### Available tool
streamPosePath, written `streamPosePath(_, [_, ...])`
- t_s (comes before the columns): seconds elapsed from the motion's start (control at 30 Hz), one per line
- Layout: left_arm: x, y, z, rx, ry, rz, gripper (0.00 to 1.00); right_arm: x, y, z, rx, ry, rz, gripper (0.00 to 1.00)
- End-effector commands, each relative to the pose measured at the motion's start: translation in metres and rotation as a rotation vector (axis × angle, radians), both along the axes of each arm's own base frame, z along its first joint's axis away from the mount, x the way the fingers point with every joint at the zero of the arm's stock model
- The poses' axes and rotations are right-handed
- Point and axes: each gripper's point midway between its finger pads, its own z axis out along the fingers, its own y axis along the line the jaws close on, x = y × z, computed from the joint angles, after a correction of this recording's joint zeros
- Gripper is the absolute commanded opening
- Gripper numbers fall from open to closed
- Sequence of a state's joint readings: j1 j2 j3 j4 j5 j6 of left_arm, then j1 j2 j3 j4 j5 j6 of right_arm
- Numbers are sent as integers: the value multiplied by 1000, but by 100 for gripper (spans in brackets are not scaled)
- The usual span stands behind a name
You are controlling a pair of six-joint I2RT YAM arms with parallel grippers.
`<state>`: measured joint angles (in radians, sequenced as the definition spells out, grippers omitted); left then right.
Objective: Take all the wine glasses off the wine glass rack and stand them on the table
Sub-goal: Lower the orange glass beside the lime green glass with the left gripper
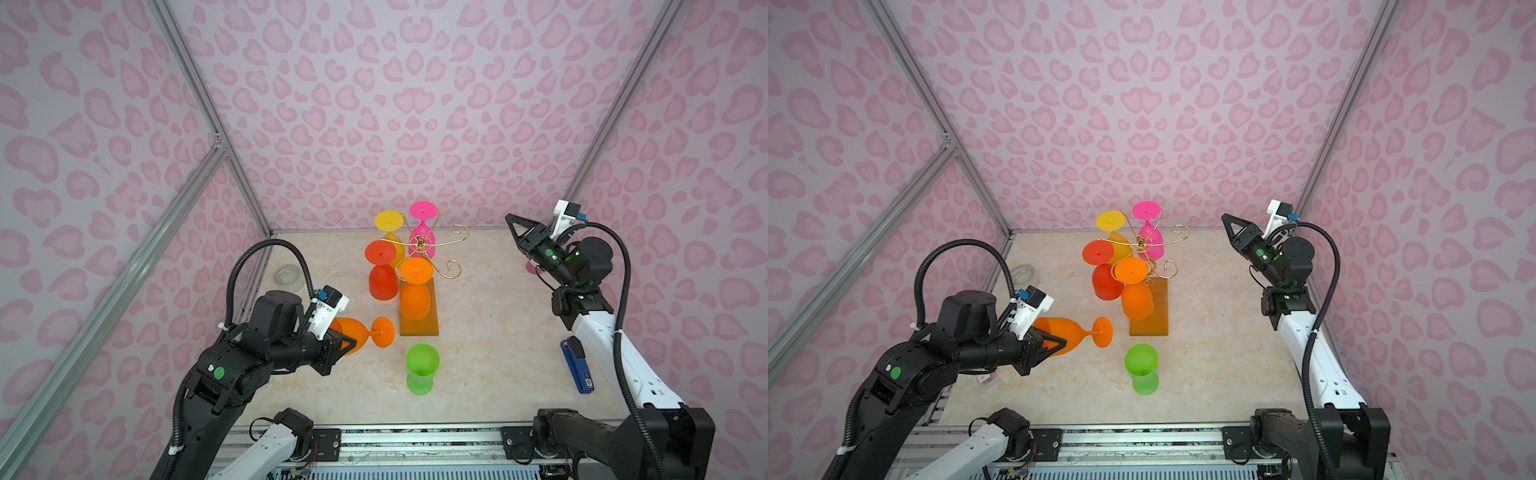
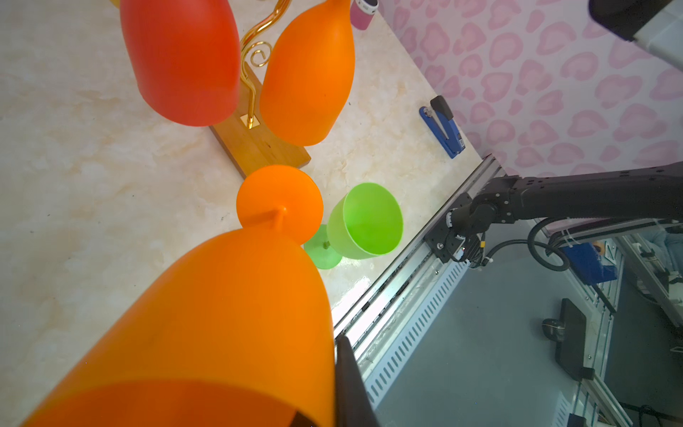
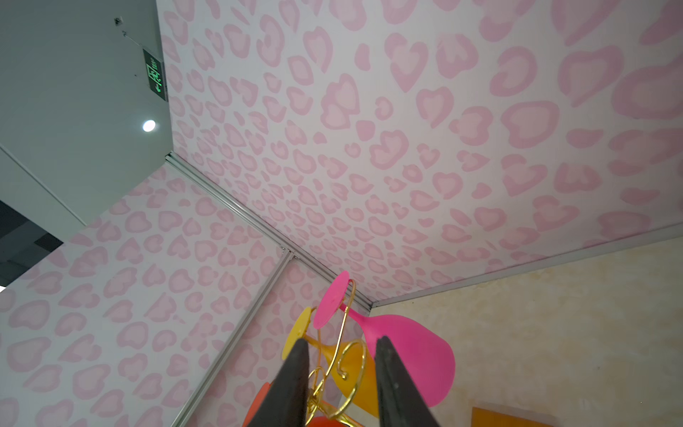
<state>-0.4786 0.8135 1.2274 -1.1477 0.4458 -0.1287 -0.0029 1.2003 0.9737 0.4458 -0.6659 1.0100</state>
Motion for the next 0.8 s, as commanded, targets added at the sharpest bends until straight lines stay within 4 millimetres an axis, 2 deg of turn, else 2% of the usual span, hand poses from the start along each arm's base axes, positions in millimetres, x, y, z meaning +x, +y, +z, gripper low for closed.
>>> streamPosePath(0.0, [6,4,-23,90,35,13,0,5,-5,-28,-67,64,-31,31])
streamPosePath(0.23, [9,-7,-69,278,108,-13,0,7,-7,-40,-90,92,-42,32])
streamPosePath(0.53, [15,-19,-103,449,140,-20,0,6,-15,-46,-139,111,-91,31])
streamPosePath(0.77, [14,-37,-127,516,162,-51,0,4,-17,-48,-148,116,-102,31])
